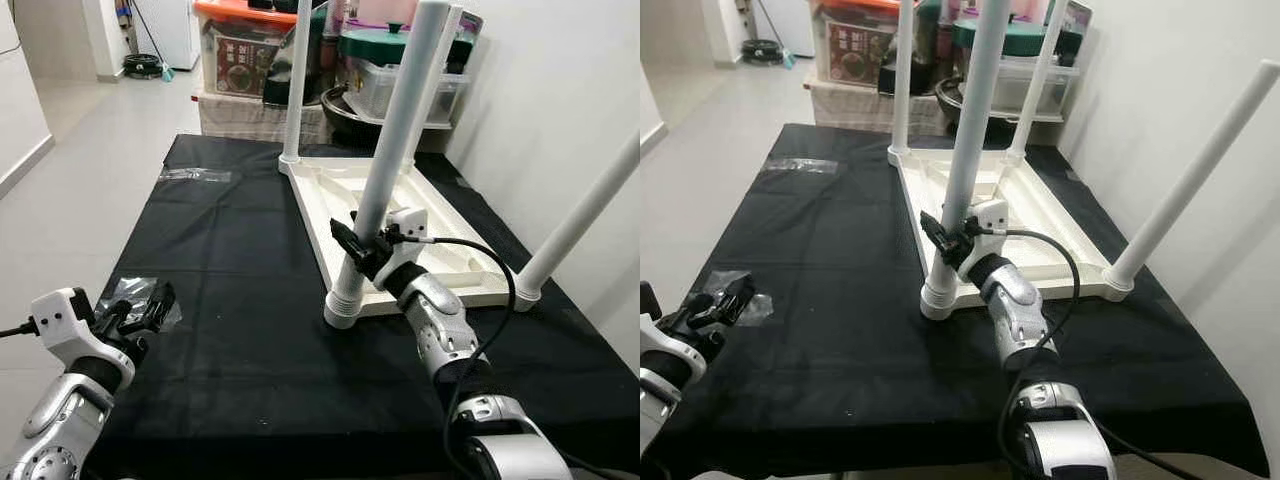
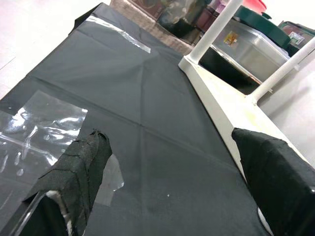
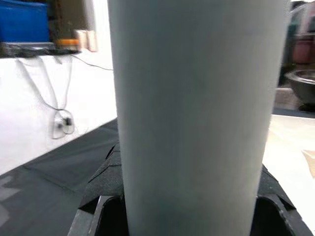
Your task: Building children table
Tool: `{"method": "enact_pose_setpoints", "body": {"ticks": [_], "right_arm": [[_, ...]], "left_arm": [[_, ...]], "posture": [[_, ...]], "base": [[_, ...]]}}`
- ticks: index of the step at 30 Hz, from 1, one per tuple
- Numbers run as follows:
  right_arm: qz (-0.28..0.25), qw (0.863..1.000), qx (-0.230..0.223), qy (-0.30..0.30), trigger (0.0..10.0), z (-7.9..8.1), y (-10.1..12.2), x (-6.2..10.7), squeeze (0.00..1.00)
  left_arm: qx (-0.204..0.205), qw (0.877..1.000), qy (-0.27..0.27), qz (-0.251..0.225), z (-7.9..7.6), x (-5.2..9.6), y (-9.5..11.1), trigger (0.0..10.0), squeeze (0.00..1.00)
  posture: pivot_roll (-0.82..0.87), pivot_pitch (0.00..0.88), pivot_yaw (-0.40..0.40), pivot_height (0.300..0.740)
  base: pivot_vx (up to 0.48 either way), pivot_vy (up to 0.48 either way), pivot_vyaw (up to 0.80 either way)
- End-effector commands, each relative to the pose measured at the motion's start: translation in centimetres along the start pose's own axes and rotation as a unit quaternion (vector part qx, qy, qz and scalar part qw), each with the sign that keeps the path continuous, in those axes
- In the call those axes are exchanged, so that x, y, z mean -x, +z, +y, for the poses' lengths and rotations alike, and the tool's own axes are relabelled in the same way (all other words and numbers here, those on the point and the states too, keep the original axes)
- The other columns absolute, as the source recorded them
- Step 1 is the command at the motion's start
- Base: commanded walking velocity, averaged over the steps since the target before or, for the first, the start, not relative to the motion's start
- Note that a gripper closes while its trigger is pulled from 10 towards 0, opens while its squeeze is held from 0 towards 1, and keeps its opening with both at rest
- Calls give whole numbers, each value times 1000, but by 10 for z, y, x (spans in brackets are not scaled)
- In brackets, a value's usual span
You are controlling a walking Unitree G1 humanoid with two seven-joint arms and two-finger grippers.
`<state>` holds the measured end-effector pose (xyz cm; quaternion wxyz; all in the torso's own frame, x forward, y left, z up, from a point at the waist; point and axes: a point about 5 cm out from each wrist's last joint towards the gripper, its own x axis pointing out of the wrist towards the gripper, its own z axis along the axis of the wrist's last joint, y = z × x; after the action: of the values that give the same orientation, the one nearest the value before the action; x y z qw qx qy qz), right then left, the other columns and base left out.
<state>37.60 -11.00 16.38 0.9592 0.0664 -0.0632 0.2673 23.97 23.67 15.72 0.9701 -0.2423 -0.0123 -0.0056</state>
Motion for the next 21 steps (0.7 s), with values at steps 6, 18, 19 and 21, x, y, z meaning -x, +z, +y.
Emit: {"method": "enact_pose_setpoints", "body": {"ticks": [6,18,19,21], "right_arm": [[105,913,-8,-395,8784,-52,-55,54,0],[80,888,-10,-454,10000,-54,-49,58,0],[78,882,-5,-465,10000,-54,-48,57,0],[75,877,-1,-474,10000,-54,-46,57,0]], "left_arm": [[2,1000,7,9,2,2,-5,10000,0],[3,1000,5,6,2,-1,-4,10000,0],[4,1000,5,6,2,-1,-4,10000,0],[4,1000,5,6,2,-1,-5,10000,0]], "posture": [[119,0,-120,740],[103,0,-116,740],[103,0,-116,740],[103,0,-116,740]], "base": [[0,0,0],[0,0,0],[0,0,0],[0,0,0]]}}
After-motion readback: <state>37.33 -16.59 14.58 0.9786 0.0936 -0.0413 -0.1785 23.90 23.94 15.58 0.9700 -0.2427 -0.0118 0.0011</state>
